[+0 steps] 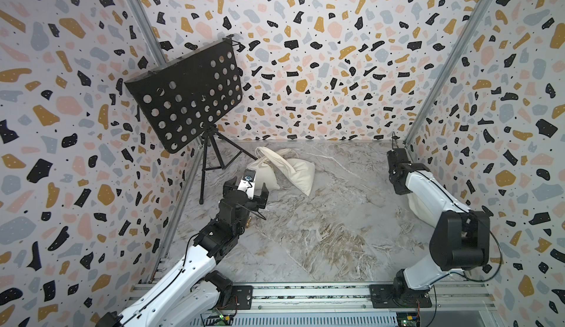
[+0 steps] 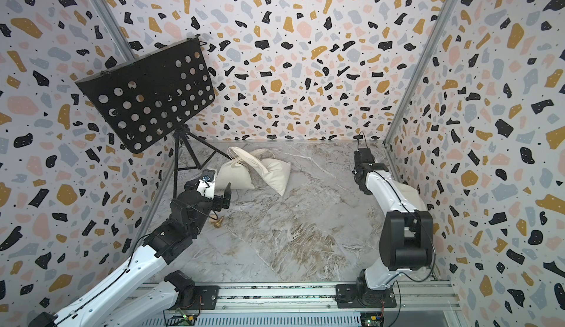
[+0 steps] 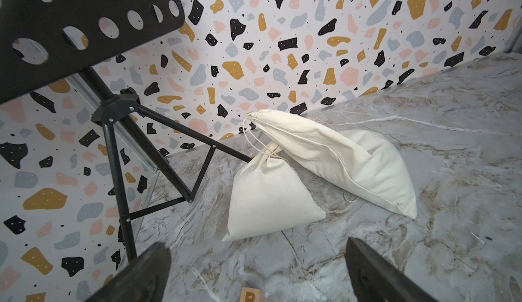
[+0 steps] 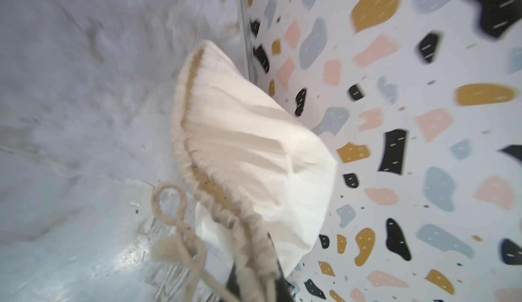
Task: Close the soil bag
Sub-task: Frap the soil bag at the center of the board.
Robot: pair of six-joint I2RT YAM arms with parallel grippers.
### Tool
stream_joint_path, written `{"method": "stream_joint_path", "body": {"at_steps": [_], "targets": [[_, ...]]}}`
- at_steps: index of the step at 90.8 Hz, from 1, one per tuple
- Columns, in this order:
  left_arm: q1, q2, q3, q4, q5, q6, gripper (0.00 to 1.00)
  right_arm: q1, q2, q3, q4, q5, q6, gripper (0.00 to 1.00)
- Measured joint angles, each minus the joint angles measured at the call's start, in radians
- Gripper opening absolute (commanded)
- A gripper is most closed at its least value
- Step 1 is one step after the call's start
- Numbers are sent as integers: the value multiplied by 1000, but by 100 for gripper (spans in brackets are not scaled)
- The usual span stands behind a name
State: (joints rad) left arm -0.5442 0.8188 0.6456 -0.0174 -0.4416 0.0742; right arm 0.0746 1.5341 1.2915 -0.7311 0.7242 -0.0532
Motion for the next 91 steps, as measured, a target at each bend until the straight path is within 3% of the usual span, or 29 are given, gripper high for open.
{"method": "stream_joint_path", "body": {"at_steps": [22, 48, 68, 91], "targets": [[6, 19, 2, -8, 45, -8, 100, 200, -121, 187, -74, -157, -82, 0], [6, 8, 4, -13, 188, -11, 100, 448, -133, 172, 5, -558, -97, 0], [6, -23, 8, -15, 283, -29, 100, 510, -128, 154, 119, -846, -89, 0], [6, -75, 33, -20, 366, -74, 100, 560, -66, 269, 149, -1096, -68, 0]]}}
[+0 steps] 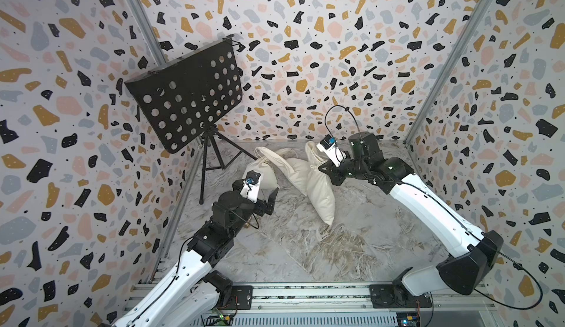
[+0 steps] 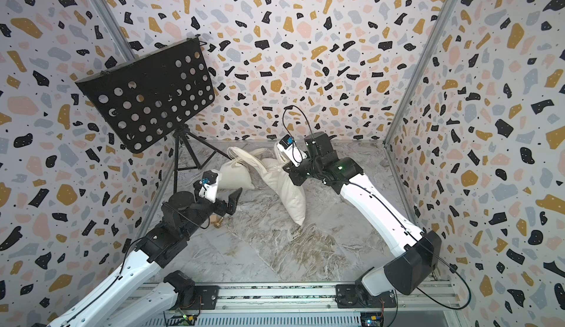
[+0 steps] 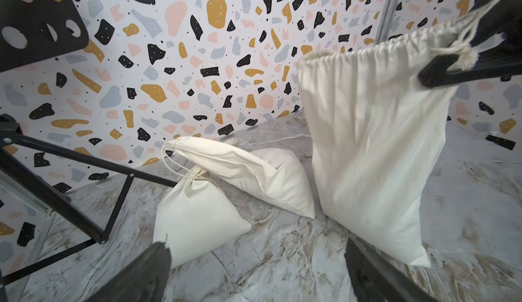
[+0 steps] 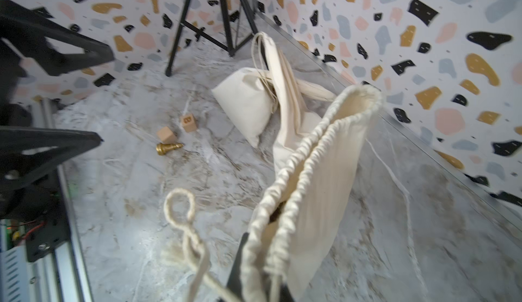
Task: Close the soil bag
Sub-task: Frap the soil bag at the center of the board.
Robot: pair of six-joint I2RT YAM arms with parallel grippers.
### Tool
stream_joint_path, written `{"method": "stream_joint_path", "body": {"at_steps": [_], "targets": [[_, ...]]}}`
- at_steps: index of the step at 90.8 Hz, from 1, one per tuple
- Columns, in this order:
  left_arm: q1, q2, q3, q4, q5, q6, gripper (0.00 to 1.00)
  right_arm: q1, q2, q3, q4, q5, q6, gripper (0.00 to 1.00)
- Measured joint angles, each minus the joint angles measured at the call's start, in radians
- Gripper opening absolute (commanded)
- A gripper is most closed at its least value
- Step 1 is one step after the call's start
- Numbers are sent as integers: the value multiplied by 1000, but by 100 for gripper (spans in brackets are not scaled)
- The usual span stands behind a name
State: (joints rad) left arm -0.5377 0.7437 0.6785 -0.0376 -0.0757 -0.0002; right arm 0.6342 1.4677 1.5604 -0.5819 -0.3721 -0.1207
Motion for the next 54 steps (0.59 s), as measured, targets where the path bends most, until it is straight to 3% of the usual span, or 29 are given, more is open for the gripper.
{"method": "stream_joint_path", "body": {"at_steps": [28, 54], "targets": [[0, -21, 22, 5, 117, -23, 100, 36, 50, 33, 51, -245, -12, 0], [0, -4, 22, 8, 188, 17, 100, 39, 162, 30, 119, -305, -69, 0]]}}
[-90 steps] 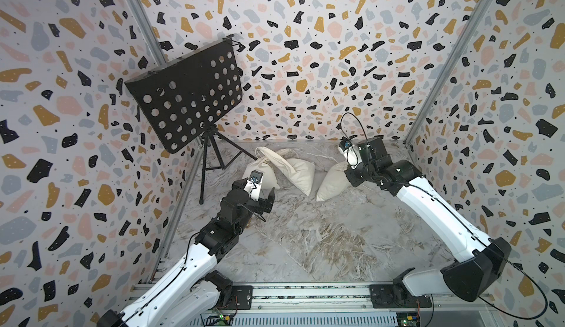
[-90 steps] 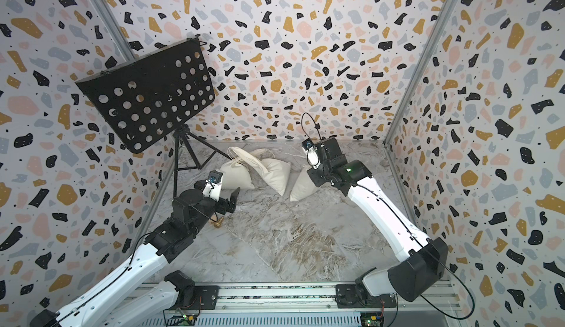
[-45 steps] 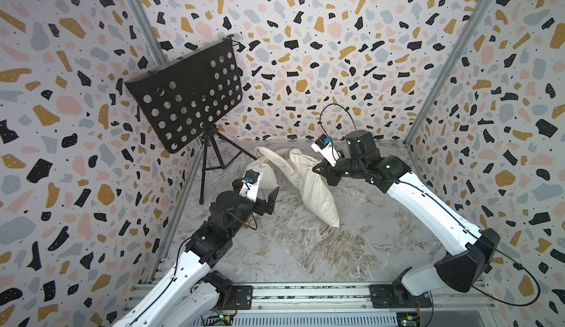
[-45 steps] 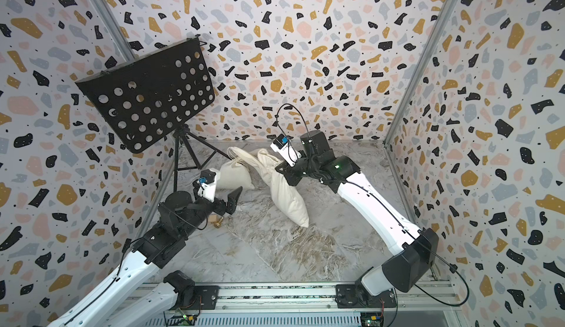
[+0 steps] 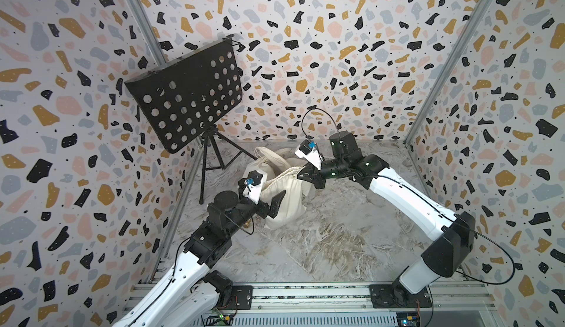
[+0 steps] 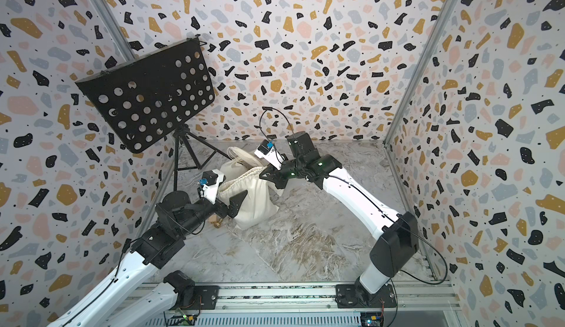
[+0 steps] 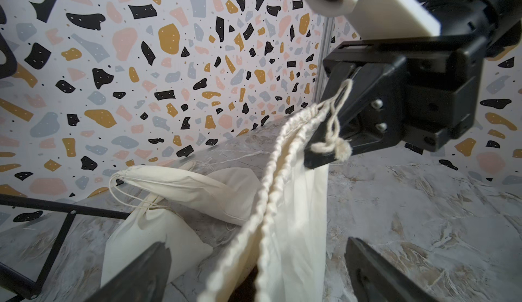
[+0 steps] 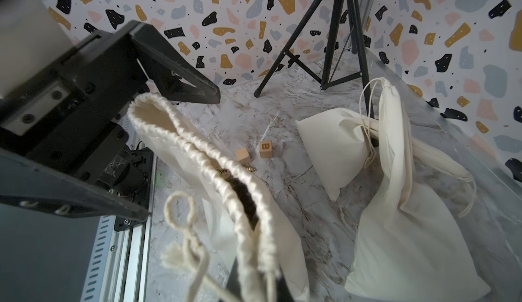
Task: Close the soil bag
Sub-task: Frap the soil bag at the center of the board.
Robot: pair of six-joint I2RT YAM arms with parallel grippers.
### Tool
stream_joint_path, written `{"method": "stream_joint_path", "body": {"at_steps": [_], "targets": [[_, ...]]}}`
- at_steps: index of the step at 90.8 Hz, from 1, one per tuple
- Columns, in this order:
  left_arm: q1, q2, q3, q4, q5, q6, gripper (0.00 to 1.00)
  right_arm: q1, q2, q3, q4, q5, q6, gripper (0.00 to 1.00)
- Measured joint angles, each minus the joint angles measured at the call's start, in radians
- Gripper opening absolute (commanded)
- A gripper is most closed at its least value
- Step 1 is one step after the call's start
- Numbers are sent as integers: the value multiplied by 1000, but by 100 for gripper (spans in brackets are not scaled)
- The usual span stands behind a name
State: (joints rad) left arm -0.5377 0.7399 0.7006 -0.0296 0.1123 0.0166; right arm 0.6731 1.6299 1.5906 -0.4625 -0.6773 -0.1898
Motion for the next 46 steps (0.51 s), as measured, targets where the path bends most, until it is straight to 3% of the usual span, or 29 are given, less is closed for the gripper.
{"method": "stream_joint_path", "body": {"at_steps": [26, 46], "targets": [[0, -21, 5, -15, 16, 145, 100, -2, -30, -73, 53, 18, -70, 0], [0, 99, 141, -47, 58, 233, 100, -3, -93, -135, 59, 54, -108, 0]]}}
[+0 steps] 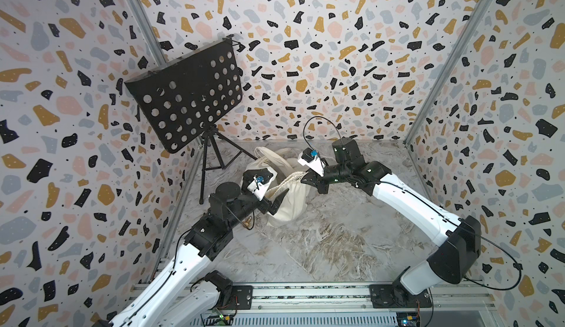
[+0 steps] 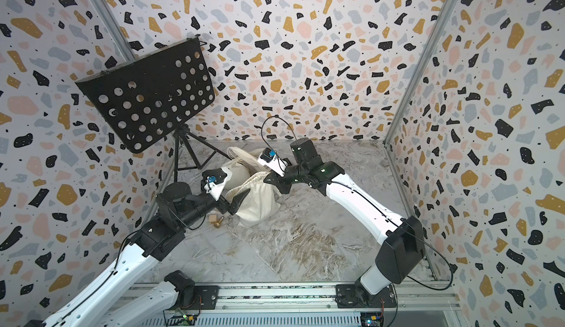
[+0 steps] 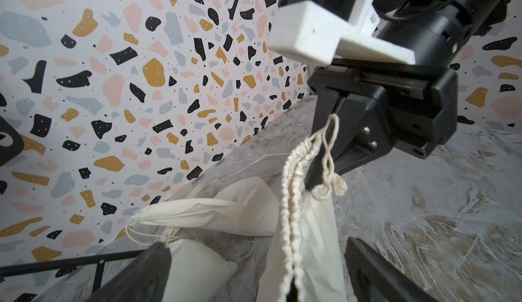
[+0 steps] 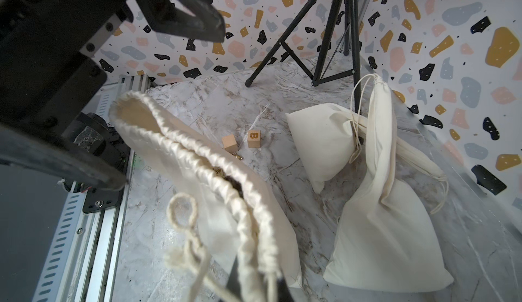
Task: Close the soil bag
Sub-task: Frap the soil bag at the center of the board.
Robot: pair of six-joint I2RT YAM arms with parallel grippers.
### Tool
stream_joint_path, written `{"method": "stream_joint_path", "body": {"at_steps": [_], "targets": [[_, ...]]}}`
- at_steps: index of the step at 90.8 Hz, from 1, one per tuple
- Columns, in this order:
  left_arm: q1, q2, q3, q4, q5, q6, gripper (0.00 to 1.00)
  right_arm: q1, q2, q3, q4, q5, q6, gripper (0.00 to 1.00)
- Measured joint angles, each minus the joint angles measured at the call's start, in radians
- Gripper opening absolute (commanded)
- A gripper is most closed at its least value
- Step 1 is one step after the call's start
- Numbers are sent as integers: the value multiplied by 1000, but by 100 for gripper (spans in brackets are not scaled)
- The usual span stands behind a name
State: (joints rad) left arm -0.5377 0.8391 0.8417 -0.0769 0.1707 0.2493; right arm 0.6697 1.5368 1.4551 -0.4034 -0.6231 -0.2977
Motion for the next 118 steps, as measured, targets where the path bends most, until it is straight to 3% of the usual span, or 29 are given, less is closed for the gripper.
{"method": "stream_joint_path", "body": {"at_steps": [17, 28, 49, 51, 59, 67, 79, 90, 107, 118], "targets": [[0, 175, 156, -74, 91, 52, 96, -4, -37, -31, 0, 14, -3, 0], [0, 250, 167, -110, 160, 62, 81, -5, -60, -52, 8, 27, -3, 0], [0, 266, 163, -170, 180, 89, 5, -39, -121, -146, 86, 29, 26, 0], [0, 269, 164, -170, 182, 87, 0, -40, -126, -154, 93, 29, 30, 4], [-1, 280, 166, -170, 188, 74, 0, -41, -149, -187, 118, 51, 54, 24], [-1, 282, 167, -171, 185, 43, 0, -44, -184, -208, 123, 126, 98, 55], [-5, 282, 173, -177, 183, -2, 0, -37, -285, -242, 103, 283, 175, 74], [-16, 290, 182, -187, 183, -34, 0, 10, -380, -248, 51, 407, 270, 78], [-23, 295, 190, -195, 179, -61, 0, 74, -438, -253, 5, 499, 388, 78], [-27, 294, 190, -195, 178, -70, 0, 89, -422, -262, 6, 502, 417, 71]]}}
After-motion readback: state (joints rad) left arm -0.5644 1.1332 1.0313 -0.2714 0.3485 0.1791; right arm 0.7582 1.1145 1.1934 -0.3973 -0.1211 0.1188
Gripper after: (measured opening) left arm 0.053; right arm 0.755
